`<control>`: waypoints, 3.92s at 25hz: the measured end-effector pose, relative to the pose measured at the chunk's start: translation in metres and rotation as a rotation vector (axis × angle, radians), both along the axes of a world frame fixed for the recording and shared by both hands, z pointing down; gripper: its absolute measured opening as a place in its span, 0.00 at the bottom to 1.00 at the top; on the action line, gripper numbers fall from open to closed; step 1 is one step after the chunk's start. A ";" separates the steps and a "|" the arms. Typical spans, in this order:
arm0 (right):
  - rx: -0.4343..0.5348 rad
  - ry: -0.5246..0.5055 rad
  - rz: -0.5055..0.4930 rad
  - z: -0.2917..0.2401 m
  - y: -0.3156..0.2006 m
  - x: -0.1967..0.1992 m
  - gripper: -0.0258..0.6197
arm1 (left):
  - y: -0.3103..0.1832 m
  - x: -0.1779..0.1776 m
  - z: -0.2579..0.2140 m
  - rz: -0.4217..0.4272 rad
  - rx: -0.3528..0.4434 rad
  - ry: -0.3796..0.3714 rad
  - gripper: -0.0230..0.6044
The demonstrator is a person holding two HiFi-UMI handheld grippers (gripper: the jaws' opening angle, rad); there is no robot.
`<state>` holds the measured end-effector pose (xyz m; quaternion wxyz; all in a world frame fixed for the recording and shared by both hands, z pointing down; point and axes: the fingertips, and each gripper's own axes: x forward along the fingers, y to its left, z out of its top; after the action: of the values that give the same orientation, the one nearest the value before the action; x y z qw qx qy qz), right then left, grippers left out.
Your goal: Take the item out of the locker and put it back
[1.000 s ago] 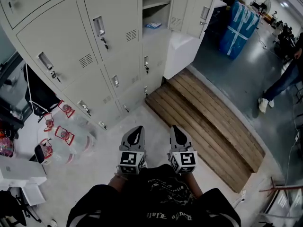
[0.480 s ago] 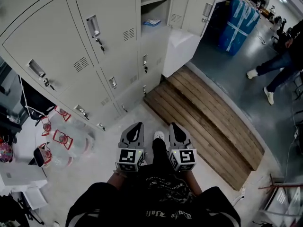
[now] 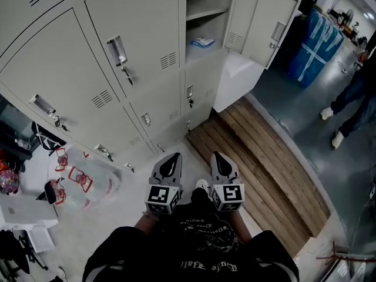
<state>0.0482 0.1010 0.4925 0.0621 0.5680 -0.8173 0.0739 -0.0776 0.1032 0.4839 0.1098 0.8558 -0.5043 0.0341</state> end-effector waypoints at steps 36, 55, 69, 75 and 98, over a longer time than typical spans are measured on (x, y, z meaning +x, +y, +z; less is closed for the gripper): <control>-0.038 -0.026 -0.100 -0.021 -0.255 0.061 0.05 | -0.243 0.068 -0.004 -0.077 -0.004 -0.053 0.05; 0.061 -0.020 -0.069 -0.060 -0.363 0.046 0.14 | -0.326 0.069 -0.005 0.055 -0.003 -0.056 0.05; 0.118 0.105 -0.143 -0.087 -0.448 0.011 0.25 | -0.341 0.062 0.003 0.104 -0.026 -0.068 0.05; 0.084 0.162 -0.186 -0.084 -0.479 -0.002 0.25 | -0.349 0.056 0.002 0.093 -0.027 -0.070 0.05; -0.120 0.334 -0.206 -0.043 -0.529 -0.018 0.15 | -0.351 0.037 0.002 0.036 -0.031 -0.064 0.05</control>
<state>0.0298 -0.4284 0.4496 0.2375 0.4810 -0.8437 0.0205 -0.0408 -0.2481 0.4861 0.1061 0.8615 -0.4914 0.0715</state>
